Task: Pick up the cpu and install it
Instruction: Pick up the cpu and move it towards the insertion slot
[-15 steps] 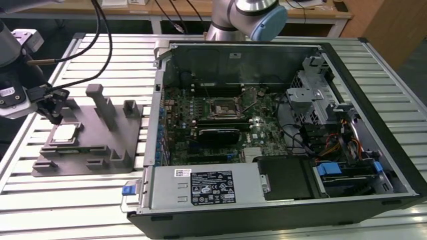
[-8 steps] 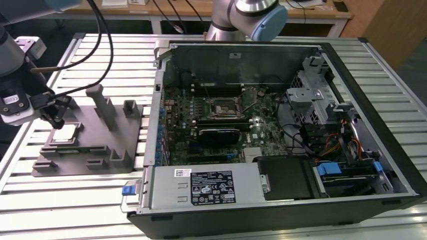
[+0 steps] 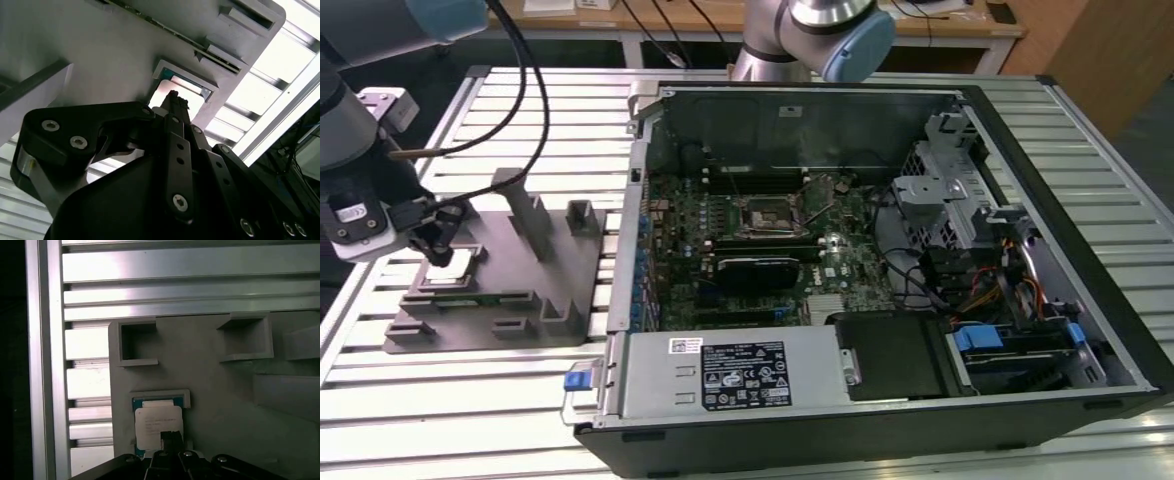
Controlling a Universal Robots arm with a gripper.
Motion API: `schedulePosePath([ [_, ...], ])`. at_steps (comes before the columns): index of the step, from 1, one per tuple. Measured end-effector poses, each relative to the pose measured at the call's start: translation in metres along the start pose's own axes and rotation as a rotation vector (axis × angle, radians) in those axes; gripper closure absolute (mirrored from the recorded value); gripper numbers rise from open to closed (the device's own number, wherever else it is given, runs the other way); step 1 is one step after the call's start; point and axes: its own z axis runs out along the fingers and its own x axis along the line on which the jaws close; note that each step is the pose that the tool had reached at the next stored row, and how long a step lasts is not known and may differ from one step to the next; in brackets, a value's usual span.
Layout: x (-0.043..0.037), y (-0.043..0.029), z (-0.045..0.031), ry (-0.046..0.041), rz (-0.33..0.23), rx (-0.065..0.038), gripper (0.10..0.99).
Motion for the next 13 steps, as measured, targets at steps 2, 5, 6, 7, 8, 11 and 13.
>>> schedulePosePath([
  [2,0.0012,-0.0002,0.0030,0.0002,0.000,0.000,0.980],
  [5,0.0040,-0.0005,0.0066,0.0000,0.000,0.000,0.980],
  [6,0.0046,-0.0007,0.0080,-0.0001,0.000,0.000,0.980],
  [7,0.0052,-0.0008,0.0094,-0.0001,0.000,0.000,0.980],
  [8,0.0055,-0.0009,0.0109,-0.0002,0.000,0.000,0.980],
  [11,0.0059,-0.0009,0.0118,0.0001,0.000,0.000,0.980],
  [13,0.0059,-0.0009,0.0118,0.0002,0.000,0.000,0.980],
])
